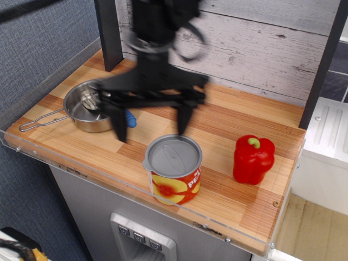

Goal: Pick up the spatula from pot and put it down on the table

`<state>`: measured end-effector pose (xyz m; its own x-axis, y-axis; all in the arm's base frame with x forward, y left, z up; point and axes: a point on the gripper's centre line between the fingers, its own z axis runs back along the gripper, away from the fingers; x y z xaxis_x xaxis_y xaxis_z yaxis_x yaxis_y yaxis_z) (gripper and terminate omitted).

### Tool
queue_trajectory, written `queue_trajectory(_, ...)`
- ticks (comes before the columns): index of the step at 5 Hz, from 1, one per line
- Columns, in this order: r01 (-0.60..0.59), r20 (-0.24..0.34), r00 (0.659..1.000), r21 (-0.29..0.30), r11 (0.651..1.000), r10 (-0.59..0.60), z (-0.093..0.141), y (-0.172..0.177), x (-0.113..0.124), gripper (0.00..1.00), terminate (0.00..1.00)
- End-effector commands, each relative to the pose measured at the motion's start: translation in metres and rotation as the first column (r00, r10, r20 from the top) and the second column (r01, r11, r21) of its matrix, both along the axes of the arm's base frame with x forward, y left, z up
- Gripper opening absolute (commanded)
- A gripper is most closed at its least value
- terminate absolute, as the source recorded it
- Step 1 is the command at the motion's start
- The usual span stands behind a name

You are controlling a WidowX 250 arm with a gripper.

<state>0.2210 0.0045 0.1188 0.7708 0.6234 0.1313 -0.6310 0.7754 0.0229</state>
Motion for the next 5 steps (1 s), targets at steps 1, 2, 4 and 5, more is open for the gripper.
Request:
queue_trajectory(1, -0.316, 0.072, 0.945, -0.061, 0.947, 0.32, -0.004, 0.061, 0.014, 1.0, 0.0)
queue_trajectory(2, -0.454, 0.056, 0.888, -0.057, 0.889, 0.457, -0.005, 0.09, 0.02, 1.0, 0.0)
queue_trajectory(4, -0.54, 0.041, 0.837, -0.09, 0.837, 0.545, -0.016, 0.117, 0.031, 1.0, 0.0)
queue_trajectory(5, -0.535, 0.061, 0.835, -0.147, 0.832, 0.547, -0.028, 0.125, 0.034, 1.0, 0.0)
